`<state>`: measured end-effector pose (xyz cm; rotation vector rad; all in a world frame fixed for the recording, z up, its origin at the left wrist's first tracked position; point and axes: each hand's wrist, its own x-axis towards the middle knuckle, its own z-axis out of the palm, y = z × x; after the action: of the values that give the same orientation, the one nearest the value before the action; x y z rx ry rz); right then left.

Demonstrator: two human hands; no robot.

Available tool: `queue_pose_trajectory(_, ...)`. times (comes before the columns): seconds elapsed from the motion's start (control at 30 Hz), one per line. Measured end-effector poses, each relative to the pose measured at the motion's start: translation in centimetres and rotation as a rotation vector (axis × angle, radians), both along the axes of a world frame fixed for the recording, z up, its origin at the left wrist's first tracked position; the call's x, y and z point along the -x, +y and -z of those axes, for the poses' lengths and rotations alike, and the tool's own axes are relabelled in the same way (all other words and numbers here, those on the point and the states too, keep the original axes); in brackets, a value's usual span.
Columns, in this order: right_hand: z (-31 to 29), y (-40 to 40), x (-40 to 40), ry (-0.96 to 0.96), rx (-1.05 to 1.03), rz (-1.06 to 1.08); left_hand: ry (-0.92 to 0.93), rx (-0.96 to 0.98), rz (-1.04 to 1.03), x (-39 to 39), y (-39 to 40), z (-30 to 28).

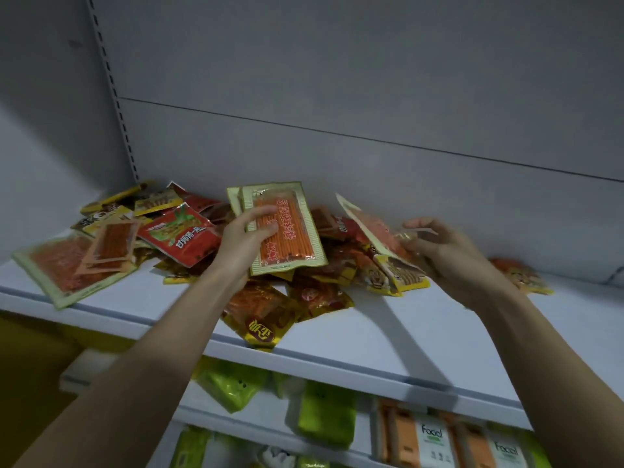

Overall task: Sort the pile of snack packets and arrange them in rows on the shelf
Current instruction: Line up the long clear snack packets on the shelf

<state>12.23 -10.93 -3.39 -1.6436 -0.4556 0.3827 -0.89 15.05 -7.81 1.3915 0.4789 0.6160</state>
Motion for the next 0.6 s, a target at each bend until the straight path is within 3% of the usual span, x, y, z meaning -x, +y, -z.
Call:
queue_pose_trajectory(0.23, 1.0, -7.2, 2.2, -0.227, -0.017, 0.127, 0.045, -0.121, 0.142, -3.1, -11.4, -0.4)
queue_pose_trajectory(0.3, 1.8, -10.4, 2.5, -0.245, -0.006, 0.124, 0.073, -0.058, 0.256, -3.8, -16.2, -0.1)
queue_pose_trajectory(0.43, 3.1, -18.5, 2.9, -0.243, 0.053, 0.147, 0.110, -0.052, 0.341, -4.8, -25.8, 1.5)
queue_pose_trajectory(0.6, 3.4, -29.9, 3.1, -0.083, 0.089, 0.207, 0.127, -0.028, 0.390, -6.3, -36.7, 1.9)
